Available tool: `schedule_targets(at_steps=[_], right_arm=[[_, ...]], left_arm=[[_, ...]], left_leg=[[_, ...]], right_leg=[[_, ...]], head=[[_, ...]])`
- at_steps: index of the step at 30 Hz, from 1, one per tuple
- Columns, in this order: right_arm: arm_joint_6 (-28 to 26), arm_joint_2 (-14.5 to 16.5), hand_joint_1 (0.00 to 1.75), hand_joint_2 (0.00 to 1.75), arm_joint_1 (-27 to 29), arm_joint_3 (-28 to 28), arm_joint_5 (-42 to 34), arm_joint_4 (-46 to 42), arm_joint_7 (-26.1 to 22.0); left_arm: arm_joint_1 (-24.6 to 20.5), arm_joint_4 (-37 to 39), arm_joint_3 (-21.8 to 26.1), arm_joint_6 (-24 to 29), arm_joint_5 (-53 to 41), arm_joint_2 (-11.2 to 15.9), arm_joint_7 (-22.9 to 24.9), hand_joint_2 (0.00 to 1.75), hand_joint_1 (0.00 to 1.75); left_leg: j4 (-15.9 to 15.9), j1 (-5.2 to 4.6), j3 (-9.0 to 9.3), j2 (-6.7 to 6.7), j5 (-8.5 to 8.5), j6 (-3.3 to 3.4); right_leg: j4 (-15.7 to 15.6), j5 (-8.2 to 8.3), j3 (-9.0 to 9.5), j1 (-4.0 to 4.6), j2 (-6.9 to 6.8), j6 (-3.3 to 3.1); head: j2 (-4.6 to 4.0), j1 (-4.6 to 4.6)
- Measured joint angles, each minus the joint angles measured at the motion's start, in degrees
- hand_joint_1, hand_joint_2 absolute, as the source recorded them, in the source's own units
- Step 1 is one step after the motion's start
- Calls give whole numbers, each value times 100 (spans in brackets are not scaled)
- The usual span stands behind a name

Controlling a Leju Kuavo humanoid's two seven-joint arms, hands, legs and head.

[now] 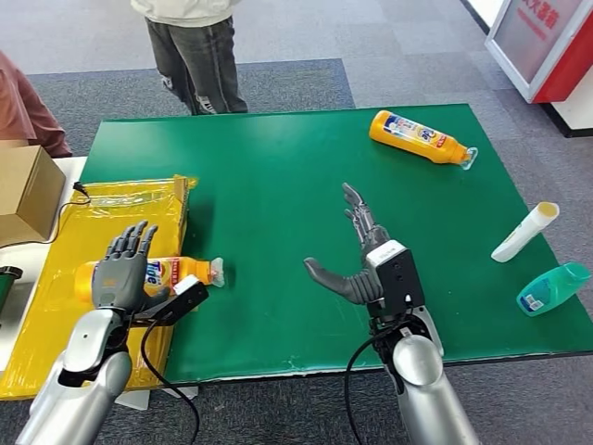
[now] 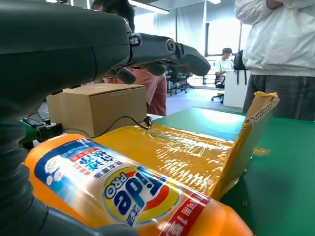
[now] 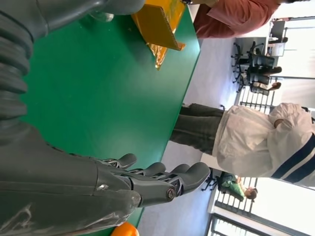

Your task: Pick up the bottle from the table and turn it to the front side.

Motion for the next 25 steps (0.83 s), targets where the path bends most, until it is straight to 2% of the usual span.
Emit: schedule_targets(at_steps=[3,5,11,15,17,20,23,25], right_arm=[[-10,0,0,175,9,0,0,-15,-2],[-45,-1,0,175,26,-1,-3,-20,-16],[-215,-83,0,175,149,-35,-85,-52,-154],[-259,-158,0,175,218,-85,-215,-59,-229],[-268,-197,0,175,291,-139,-303,-66,-254],[-232,-254,0,175,412,-247,-483,-68,-303],[26,-329,0,175,476,-319,-729,-60,-307],[289,-395,0,175,480,-340,-931,-42,-278]], left_arm=[[29,-31,-1,3,151,0,-64,175,0],[77,-95,2,-3,580,2,-291,175,0],[523,-830,175,-376,3469,104,-1749,175,0],[1001,-1426,517,-514,4672,180,-2572,175,0],[1312,-1655,772,-884,5585,148,-2998,175,0],[1730,-1877,1249,-1820,7061,8,-3445,175,0],[2005,-1946,1734,-2641,8133,-190,-3426,175,0],[2107,-1944,1973,-2906,8520,-286,-3290,175,0]], left_leg=[[0,0,0,0,0,0],[0,0,0,0,0,0],[0,0,-1,2,-2,0],[0,0,-1,4,-5,0],[-1,0,-1,4,-6,-1],[-1,1,-1,4,-8,0],[-1,0,-2,4,-12,0],[-1,0,-2,4,-12,0]], right_leg=[[0,0,0,0,0,0],[0,0,1,0,0,0],[0,-1,0,0,2,1],[0,-4,-1,0,3,-1],[0,-6,-2,1,3,-3],[-1,-9,-2,1,3,-3],[-1,-9,-2,1,3,-2],[-1,-9,-1,1,3,-2]], head=[[0,1],[0,1],[0,1],[0,-1],[0,-1],[0,0],[0,0],[0,0]])
